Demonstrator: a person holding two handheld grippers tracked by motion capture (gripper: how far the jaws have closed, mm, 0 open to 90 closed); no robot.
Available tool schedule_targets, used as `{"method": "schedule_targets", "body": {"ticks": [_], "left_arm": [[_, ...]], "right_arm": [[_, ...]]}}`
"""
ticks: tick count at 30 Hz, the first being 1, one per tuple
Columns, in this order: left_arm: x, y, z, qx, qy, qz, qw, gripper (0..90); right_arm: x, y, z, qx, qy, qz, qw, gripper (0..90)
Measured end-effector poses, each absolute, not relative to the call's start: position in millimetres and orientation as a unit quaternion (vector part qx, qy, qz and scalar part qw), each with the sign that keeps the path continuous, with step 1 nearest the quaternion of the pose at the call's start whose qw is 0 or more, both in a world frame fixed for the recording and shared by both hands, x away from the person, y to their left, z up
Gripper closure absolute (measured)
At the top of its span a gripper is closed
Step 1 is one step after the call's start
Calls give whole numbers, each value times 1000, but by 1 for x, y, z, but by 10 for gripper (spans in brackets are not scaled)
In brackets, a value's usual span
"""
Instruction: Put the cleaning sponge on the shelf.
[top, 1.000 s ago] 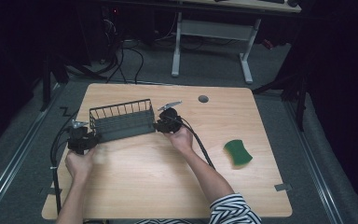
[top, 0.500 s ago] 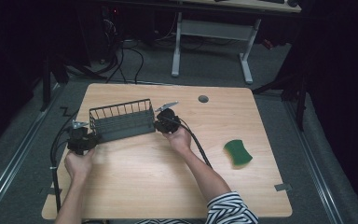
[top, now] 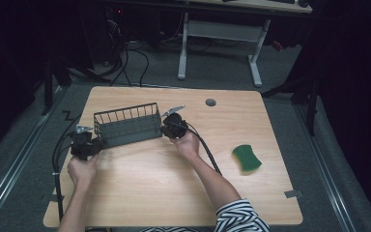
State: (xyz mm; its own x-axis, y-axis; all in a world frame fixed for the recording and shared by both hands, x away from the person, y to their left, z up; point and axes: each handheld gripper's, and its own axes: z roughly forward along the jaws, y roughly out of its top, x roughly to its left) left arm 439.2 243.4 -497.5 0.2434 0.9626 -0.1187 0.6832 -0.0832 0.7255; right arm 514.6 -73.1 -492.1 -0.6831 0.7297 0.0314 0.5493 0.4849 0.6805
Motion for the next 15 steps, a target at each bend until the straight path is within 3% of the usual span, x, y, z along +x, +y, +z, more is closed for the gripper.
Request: {"method": "schedule_targets", "body": {"ticks": [15], "left_arm": [[434, 221, -496, 721, 561, 190, 361, 691]], "right_arm": [[500, -101, -488, 378, 852, 336, 132, 866]]}}
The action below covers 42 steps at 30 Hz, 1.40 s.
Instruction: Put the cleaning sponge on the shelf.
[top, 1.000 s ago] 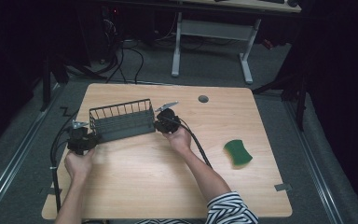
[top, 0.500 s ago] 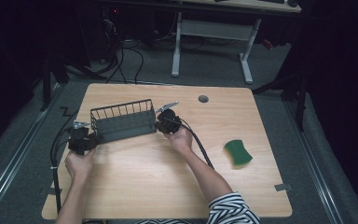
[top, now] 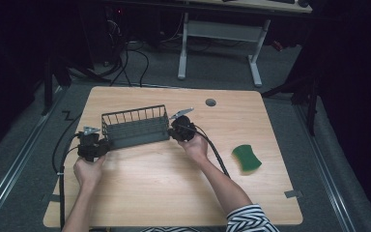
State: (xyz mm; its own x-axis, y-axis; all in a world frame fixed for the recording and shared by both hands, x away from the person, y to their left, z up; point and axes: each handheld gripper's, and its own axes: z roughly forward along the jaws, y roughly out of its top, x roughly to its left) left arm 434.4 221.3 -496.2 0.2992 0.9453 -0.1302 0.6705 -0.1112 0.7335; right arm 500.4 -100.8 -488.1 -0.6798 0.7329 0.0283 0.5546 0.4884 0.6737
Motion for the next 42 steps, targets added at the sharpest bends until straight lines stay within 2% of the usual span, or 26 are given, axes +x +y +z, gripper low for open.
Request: {"method": "schedule_targets", "body": {"ticks": [42], "left_arm": [[401, 152, -492, 765, 491, 170, 379, 695]], "right_arm": [[419, -189, -483, 405, 833, 355, 127, 863]]}}
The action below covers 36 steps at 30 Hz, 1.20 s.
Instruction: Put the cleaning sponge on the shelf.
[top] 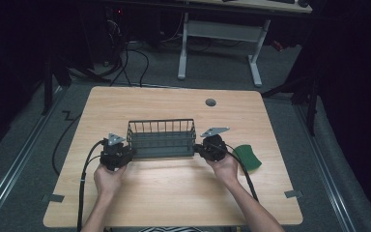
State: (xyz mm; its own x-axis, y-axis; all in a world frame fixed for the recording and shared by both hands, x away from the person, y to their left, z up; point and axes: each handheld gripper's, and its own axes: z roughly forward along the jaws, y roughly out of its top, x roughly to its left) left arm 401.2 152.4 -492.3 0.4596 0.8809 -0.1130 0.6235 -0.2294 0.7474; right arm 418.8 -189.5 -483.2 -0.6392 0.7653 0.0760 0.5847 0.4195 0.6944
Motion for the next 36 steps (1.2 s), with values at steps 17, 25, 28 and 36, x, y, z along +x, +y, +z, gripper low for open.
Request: {"method": "schedule_targets", "body": {"ticks": [17, 25, 28, 36], "left_arm": [[388, 124, -494, 787, 460, 162, 377, 695], [383, 115, -496, 795, 453, 157, 371, 693], [381, 114, -497, 794, 453, 157, 374, 692], [379, 121, -500, 786, 458, 157, 384, 536]], "right_arm": [[380, -221, -488, 416, 826, 355, 138, 862], [372, -230, -491, 417, 825, 356, 138, 860], [370, -232, -492, 417, 825, 356, 139, 858], [367, -232, -492, 424, 821, 357, 137, 665]]}}
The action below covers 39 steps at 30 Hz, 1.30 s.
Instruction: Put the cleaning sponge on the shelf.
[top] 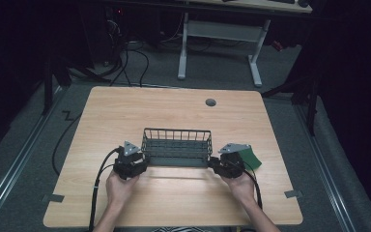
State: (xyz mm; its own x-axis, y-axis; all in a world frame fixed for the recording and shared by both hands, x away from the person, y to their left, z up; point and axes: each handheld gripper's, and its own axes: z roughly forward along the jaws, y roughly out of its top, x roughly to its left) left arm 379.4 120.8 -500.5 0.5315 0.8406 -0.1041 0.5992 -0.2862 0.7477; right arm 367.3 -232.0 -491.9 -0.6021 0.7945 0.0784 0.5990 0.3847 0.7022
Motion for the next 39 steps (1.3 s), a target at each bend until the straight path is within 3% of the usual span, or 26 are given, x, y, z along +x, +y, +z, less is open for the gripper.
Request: {"method": "schedule_targets", "body": {"ticks": [4, 9, 23, 39], "left_arm": [[377, 129, -505, 779, 465, 146, 395, 421], [372, 137, -506, 778, 462, 137, 404, 346], [370, 179, -515, 761, 496, 163, 384, 330], [386, 203, -524, 746, 528, 214, 346, 330]], "right_arm": [[365, -236, -488, 431, 814, 359, 147, 548], [362, -247, -483, 441, 800, 373, 164, 465], [356, -288, -481, 494, 751, 374, 227, 331], [363, -336, -492, 565, 720, 318, 247, 266]]}}
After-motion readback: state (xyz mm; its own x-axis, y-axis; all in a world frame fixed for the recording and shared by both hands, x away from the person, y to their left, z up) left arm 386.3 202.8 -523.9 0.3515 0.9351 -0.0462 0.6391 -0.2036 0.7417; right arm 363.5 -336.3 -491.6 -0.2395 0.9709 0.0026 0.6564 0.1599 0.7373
